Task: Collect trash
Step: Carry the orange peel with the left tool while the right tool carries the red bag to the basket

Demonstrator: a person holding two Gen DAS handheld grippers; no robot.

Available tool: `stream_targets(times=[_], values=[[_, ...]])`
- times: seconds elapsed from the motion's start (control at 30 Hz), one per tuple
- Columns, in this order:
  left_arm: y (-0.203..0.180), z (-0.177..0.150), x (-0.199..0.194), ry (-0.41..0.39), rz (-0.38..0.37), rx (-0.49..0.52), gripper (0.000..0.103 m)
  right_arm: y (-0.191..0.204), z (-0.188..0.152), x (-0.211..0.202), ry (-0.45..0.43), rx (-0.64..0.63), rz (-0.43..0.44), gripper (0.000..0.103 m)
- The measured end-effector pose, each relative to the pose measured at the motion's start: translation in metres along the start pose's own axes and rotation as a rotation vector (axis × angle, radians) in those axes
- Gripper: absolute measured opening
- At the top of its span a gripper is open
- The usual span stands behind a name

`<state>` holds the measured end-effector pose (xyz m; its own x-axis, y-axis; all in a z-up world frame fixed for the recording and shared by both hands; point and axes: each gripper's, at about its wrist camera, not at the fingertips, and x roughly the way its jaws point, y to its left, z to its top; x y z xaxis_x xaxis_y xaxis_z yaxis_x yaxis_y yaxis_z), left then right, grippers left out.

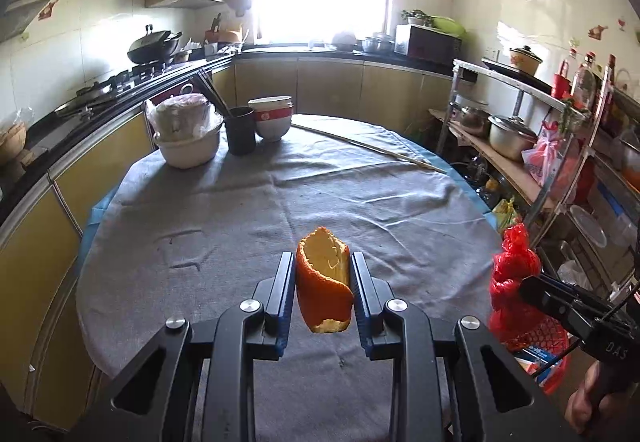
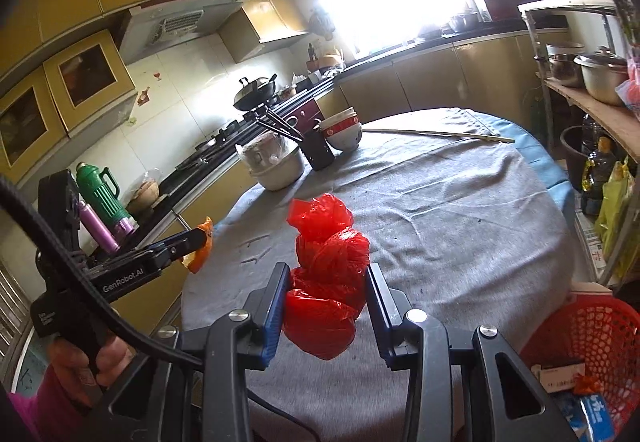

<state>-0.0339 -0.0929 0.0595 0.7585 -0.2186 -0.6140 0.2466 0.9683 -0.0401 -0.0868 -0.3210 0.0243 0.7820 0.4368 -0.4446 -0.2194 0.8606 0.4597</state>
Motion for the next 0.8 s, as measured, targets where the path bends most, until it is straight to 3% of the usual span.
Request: stream_targets(times=[0.43, 0.8], values=[[-0.054, -0.009, -0.020, -0.023, -0.040, 0.083, 0.028, -0.016, -0.014, -0.063, -0.072, 0.048, -0.022, 0.041], [-0.084, -0.015, -0.035, -0.057, -0.012, 0.152, 0.028, -0.023, -0.022, -0.099, -0.105, 0.061, -0.042, 0.041]])
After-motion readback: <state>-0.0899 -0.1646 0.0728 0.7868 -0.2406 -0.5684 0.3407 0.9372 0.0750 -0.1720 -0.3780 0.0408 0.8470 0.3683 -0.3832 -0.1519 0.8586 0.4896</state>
